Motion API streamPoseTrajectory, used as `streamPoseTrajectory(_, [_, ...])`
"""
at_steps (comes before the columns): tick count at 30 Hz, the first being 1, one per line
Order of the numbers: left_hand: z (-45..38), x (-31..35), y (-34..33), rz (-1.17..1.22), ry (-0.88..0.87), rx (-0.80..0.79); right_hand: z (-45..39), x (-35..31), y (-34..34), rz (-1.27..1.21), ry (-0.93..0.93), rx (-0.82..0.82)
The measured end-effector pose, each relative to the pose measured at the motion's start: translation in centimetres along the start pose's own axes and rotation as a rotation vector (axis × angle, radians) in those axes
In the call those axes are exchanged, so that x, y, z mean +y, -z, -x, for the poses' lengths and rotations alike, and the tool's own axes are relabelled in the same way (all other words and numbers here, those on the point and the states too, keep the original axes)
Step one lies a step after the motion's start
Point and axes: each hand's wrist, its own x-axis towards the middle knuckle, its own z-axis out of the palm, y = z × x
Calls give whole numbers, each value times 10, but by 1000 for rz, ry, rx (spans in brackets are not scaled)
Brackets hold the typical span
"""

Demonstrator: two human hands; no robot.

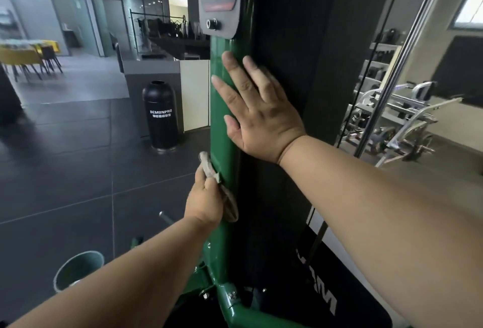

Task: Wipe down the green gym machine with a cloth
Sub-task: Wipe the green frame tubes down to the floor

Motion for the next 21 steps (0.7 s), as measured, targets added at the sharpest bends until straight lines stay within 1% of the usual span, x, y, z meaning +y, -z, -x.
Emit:
streamPoseTrajectory(2, [-7,18,1,108,-11,1,0,1,0,-3,4,0])
streamPoseTrajectory(5, [-30,74,12,208,-152,48,2,2,1,-36,6,25])
streamPoseTrajectory(7, [-49,102,18,245,-225,19,2,3,4,-77,8,44])
streamPoseTrajectory(8, [-54,105,20,218,-239,5,2,3,5,-94,11,45])
streamPoseTrajectory(9, [-51,103,21,179,-241,12,2,4,6,-104,16,44])
streamPoseTrajectory(10, [-48,91,21,142,-208,36,2,5,7,-109,22,44])
streamPoseTrajectory(12, [-35,63,17,97,-115,33,2,5,7,-113,25,51])
streamPoseTrajectory(14, [-26,49,11,129,-62,12,3,4,6,-140,18,57])
streamPoseTrajectory(16, [-26,66,7,190,-70,74,3,4,5,-226,8,86])
streamPoseTrajectory(18, [-29,102,8,259,-145,120,5,5,2,-316,2,147])
streamPoseTrajectory(21, [-29,168,16,352,-357,121,10,1,-3,-363,-64,226])
